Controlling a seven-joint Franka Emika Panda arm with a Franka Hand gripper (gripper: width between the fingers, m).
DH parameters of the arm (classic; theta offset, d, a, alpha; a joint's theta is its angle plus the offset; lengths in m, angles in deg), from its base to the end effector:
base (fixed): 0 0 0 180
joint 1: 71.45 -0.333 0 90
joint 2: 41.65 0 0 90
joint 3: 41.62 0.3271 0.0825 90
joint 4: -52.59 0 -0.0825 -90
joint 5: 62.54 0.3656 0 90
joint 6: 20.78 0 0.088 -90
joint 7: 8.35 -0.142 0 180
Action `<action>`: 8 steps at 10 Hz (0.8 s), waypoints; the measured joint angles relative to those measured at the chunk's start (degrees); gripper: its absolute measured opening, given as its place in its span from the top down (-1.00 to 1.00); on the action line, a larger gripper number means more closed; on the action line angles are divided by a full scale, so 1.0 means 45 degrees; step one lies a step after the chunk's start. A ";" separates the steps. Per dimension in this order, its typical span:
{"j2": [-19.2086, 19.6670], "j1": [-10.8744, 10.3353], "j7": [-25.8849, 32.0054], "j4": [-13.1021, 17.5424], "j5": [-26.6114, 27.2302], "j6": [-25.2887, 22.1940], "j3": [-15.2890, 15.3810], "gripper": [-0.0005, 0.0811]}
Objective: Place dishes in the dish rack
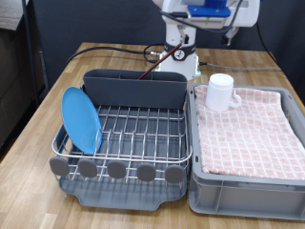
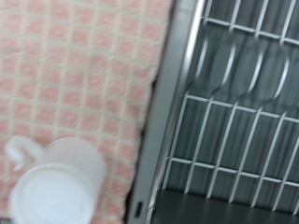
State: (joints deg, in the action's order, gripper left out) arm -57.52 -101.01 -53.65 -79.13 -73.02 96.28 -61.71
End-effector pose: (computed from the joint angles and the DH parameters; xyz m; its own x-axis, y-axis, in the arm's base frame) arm 0.4457 0.0540 0.4371 0.8619 -0.5043 0.0535 -0.5066 -0.8611 0.0445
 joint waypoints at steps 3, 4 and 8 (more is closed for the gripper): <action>-0.0638 -0.0364 -0.0573 0.0020 0.0225 -0.0875 0.0921 -0.98; -0.0762 -0.0451 -0.0856 0.0020 0.0189 -0.1073 0.1321 -0.98; -0.0983 -0.0754 -0.1924 0.0017 0.0224 -0.1193 0.2755 -0.98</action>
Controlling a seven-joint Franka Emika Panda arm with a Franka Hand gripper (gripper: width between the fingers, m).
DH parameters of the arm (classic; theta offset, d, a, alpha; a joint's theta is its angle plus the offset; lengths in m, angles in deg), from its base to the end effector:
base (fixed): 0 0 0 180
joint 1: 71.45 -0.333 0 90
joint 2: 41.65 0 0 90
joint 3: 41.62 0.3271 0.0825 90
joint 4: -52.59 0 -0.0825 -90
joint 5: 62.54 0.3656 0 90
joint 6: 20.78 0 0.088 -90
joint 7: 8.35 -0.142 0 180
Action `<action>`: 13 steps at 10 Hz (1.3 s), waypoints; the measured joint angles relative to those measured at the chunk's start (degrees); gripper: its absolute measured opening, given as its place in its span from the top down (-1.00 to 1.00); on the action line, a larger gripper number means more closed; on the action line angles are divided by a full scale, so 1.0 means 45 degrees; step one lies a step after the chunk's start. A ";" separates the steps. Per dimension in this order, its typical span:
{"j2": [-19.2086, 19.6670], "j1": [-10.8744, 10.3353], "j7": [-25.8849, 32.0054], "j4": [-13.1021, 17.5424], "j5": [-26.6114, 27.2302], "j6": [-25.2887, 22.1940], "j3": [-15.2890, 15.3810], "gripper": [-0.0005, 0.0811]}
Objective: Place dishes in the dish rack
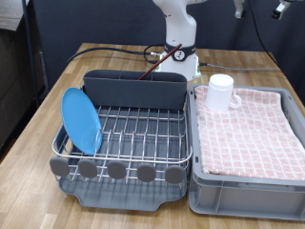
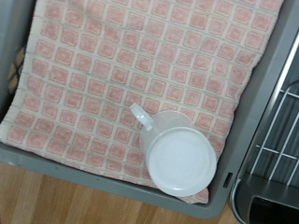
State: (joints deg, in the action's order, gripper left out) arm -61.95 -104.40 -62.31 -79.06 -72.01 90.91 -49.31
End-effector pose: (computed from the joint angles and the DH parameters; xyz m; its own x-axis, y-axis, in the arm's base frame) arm 0.3920 0.1637 0.4698 0.9059 -0.4145 0.0873 -0.4202 -0.9053 0.0621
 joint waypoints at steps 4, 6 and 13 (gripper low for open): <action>0.0006 -0.0139 0.0323 -0.0047 -0.0036 0.0051 0.0299 -0.98; 0.0072 -0.0182 0.0958 -0.0047 0.0138 0.0051 0.0289 -0.98; 0.0990 -0.0983 0.6870 0.0012 0.0018 -0.0214 0.0337 -0.98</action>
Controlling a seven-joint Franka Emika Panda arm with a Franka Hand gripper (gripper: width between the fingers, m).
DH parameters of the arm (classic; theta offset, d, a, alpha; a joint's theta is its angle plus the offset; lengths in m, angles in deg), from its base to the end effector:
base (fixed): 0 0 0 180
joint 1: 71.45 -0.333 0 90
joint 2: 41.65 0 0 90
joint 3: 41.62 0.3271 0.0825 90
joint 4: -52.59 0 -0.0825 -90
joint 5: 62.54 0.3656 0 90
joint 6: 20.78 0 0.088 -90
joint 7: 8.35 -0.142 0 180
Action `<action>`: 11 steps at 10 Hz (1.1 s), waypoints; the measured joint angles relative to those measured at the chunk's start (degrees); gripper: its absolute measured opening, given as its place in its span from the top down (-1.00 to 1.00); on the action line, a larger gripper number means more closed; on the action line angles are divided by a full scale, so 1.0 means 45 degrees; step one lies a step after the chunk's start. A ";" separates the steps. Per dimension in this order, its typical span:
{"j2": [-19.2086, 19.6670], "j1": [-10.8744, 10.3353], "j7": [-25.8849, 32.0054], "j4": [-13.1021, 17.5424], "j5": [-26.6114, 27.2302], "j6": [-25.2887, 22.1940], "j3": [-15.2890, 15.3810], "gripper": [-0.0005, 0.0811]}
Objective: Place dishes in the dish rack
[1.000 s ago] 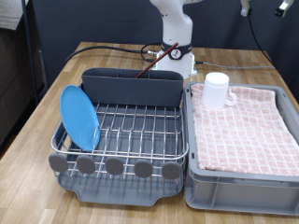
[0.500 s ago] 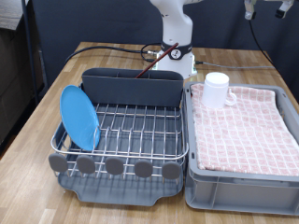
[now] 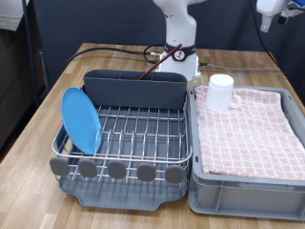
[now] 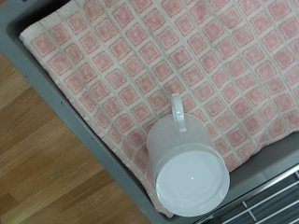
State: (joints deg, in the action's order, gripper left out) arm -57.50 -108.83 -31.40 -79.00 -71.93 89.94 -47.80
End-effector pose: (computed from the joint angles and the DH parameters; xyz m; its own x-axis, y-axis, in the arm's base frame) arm 0.3781 0.2081 0.4366 0.9774 0.2080 -0.0381 0.2114 -0.9667 0.1442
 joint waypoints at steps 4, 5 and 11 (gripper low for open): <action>0.0275 -0.0029 0.1155 0.0155 -0.0275 -0.0121 -0.0056 -0.98; 0.0458 -0.0029 0.1640 0.0238 -0.0440 -0.0106 -0.0128 -0.98; 0.1886 -0.0034 0.2350 0.0592 -0.0526 -0.0027 -0.0194 -0.98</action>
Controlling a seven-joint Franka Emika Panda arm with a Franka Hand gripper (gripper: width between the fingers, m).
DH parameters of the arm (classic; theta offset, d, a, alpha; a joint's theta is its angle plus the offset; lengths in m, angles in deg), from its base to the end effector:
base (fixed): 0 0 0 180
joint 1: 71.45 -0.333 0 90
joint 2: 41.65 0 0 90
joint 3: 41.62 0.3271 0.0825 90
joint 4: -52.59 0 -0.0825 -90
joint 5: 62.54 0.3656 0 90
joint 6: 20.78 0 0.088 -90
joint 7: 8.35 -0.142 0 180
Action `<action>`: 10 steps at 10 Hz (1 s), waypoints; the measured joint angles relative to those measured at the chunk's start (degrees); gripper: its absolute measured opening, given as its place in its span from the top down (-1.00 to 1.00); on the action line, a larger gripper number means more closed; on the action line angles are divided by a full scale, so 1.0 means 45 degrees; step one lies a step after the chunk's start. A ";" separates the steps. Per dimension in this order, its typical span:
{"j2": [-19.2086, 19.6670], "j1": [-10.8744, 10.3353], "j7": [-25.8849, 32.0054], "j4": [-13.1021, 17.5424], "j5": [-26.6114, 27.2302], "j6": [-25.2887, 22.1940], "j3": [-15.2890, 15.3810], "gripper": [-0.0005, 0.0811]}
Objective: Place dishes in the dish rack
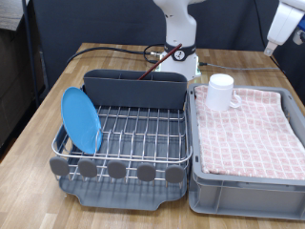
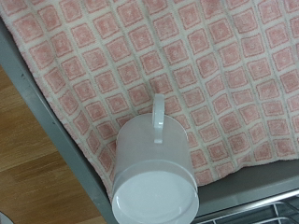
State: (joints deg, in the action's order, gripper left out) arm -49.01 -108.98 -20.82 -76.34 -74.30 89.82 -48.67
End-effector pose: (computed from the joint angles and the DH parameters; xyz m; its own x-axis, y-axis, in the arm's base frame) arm 0.4030 0.2126 0.3918 0.9127 0.3771 -0.1576 0.4033 -0.8937 0.1968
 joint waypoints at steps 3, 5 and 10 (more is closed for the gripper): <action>0.0430 -0.0002 0.0001 -0.0282 -0.0234 0.0541 0.0065 -0.98; 0.0626 -0.0002 0.0032 -0.0633 -0.0411 0.1159 0.0065 -0.98; 0.0841 -0.0001 0.0053 -0.1448 -0.0442 0.2093 0.0051 -0.98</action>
State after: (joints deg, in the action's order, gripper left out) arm -45.23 -108.99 -20.58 -82.85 -76.29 99.24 -48.44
